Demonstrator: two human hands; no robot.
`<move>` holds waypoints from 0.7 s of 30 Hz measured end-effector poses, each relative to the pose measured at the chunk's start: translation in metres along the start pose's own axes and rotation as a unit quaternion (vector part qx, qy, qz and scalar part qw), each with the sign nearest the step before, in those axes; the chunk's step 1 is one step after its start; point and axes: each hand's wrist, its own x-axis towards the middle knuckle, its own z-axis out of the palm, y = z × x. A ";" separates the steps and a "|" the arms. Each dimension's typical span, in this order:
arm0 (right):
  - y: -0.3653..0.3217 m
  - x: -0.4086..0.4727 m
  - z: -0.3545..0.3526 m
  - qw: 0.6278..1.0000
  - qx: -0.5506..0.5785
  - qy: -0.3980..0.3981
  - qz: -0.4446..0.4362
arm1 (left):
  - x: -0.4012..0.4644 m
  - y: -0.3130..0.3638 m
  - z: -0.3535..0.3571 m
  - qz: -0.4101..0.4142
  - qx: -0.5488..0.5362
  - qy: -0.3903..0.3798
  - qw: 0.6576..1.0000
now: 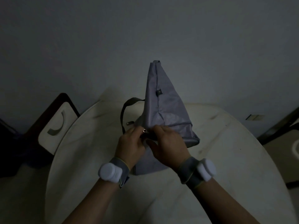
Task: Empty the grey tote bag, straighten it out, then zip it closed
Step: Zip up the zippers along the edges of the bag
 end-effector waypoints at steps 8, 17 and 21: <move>0.020 -0.004 0.019 0.999 -0.049 -0.005 0.018 | -0.005 -0.010 -0.003 -0.058 -0.020 0.002 0.998; 0.000 -0.020 0.005 0.977 -0.116 0.181 -0.013 | 0.000 -0.010 -0.015 -0.054 0.009 0.014 0.998; 0.000 -0.018 0.019 0.989 -0.024 0.147 -0.028 | -0.001 -0.005 -0.011 -0.035 0.007 0.009 0.999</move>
